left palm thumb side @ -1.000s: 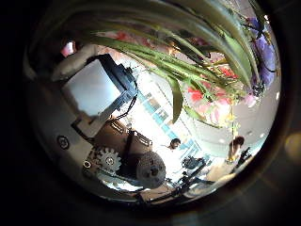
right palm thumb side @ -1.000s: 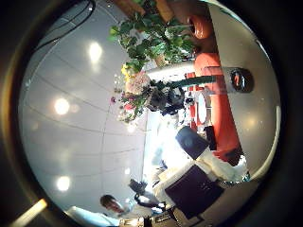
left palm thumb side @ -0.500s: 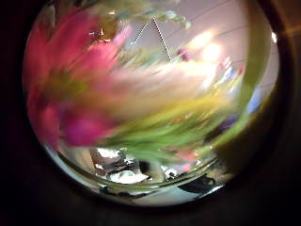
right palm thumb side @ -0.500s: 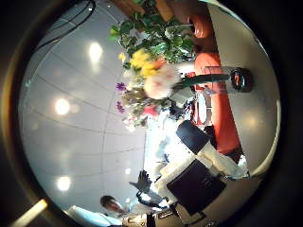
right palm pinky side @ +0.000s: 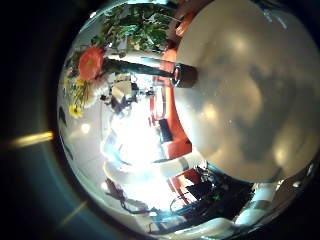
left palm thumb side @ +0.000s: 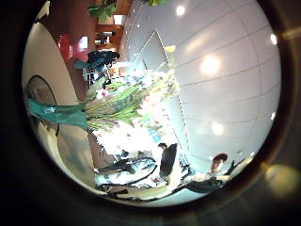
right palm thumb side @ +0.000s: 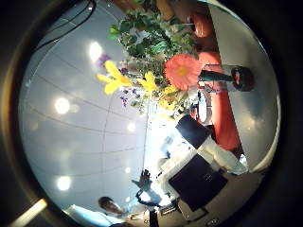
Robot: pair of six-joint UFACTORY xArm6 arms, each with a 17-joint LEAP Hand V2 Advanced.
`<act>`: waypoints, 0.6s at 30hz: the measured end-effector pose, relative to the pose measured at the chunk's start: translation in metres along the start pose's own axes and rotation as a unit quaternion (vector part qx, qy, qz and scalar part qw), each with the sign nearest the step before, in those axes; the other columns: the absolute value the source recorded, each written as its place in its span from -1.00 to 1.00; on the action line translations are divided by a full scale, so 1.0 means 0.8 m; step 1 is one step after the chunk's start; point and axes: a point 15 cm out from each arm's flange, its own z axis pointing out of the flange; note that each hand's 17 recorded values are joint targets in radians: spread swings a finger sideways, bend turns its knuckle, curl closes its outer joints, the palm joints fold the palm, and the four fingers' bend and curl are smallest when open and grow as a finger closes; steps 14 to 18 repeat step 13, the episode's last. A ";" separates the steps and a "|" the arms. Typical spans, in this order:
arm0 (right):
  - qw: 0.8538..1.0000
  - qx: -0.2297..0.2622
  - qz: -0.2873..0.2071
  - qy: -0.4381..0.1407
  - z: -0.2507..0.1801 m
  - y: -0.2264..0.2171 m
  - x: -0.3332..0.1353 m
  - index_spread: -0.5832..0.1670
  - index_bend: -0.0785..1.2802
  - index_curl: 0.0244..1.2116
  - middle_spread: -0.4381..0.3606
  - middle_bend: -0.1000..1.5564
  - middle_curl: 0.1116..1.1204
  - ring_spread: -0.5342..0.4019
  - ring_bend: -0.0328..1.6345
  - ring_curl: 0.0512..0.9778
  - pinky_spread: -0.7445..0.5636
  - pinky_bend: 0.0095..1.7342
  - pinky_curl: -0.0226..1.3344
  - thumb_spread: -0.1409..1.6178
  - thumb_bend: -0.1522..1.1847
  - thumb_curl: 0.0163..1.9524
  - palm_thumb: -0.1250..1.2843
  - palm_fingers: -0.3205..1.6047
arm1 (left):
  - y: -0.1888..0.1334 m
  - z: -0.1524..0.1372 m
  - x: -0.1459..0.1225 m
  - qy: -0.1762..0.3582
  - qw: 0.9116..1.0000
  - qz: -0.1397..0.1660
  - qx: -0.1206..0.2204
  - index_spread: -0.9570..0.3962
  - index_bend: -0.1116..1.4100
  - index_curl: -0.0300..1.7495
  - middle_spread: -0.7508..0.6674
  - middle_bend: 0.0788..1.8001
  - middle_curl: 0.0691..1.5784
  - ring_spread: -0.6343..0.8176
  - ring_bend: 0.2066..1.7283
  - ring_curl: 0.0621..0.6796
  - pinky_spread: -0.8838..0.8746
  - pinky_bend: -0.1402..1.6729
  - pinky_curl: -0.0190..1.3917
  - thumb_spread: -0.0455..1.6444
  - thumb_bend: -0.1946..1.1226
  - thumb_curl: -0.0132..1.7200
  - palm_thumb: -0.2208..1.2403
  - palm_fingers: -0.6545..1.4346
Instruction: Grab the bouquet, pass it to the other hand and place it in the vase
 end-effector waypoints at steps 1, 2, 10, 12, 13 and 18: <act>1.000 -0.002 -0.002 -0.001 0.001 0.002 -0.001 -0.19 -0.60 -0.45 0.11 -0.66 -0.59 0.47 -0.40 -0.62 0.83 -0.43 -0.60 0.33 -0.81 -0.51 0.20 -0.39 | 0.008 -0.003 0.013 -0.003 1.000 0.006 -0.002 0.74 -0.71 -0.49 0.86 -0.90 -0.64 0.70 -0.55 -0.64 0.67 -0.67 -0.28 0.09 -0.76 -0.55 -0.52 -0.55; 1.000 -0.007 -0.004 -0.003 0.002 0.005 -0.003 -0.19 -0.60 -0.45 0.10 -0.65 -0.59 0.46 -0.40 -0.62 0.83 -0.43 -0.61 0.33 -0.80 -0.51 0.20 -0.39 | 0.016 -0.004 0.023 -0.008 1.000 0.009 -0.005 0.75 -0.71 -0.51 0.86 -0.90 -0.65 0.70 -0.56 -0.65 0.67 -0.67 -0.30 0.09 -0.76 -0.55 -0.52 -0.55; 0.996 -0.042 -0.026 0.067 -0.023 0.029 0.011 -0.18 -0.60 -0.43 0.09 -0.65 -0.59 0.48 -0.43 -0.64 0.83 -0.47 -0.62 0.32 -0.80 -0.50 0.25 -0.37 | 0.104 -0.017 0.038 -0.117 0.992 -0.004 -0.040 0.76 -0.66 -0.60 0.85 -0.89 -0.71 0.72 -0.63 -0.66 0.67 -0.66 -0.43 0.10 -0.75 -0.58 -0.48 -0.49; 0.994 -0.049 -0.032 0.094 -0.030 0.039 0.011 -0.18 -0.61 -0.43 0.06 -0.64 -0.58 0.49 -0.44 -0.64 0.83 -0.48 -0.62 0.32 -0.80 -0.49 0.26 -0.37 | 0.127 -0.024 0.030 -0.151 0.987 -0.018 -0.054 0.77 -0.66 -0.61 0.85 -0.89 -0.71 0.73 -0.64 -0.66 0.67 -0.65 -0.45 0.10 -0.75 -0.58 -0.47 -0.47; 0.992 -0.051 -0.039 0.109 -0.033 0.044 0.008 -0.18 -0.61 -0.43 0.03 -0.65 -0.58 0.49 -0.44 -0.64 0.83 -0.49 -0.63 0.32 -0.80 -0.49 0.26 -0.36 | 0.134 -0.027 0.028 -0.159 0.985 -0.023 -0.059 0.78 -0.66 -0.62 0.85 -0.89 -0.72 0.73 -0.65 -0.67 0.67 -0.65 -0.46 0.11 -0.75 -0.58 -0.46 -0.47; 0.992 -0.051 -0.039 0.109 -0.033 0.044 0.008 -0.18 -0.61 -0.43 0.03 -0.65 -0.58 0.49 -0.44 -0.64 0.83 -0.49 -0.63 0.32 -0.80 -0.49 0.26 -0.36 | 0.134 -0.027 0.028 -0.159 0.985 -0.023 -0.059 0.78 -0.66 -0.62 0.85 -0.89 -0.72 0.73 -0.65 -0.67 0.67 -0.65 -0.46 0.11 -0.75 -0.58 -0.46 -0.47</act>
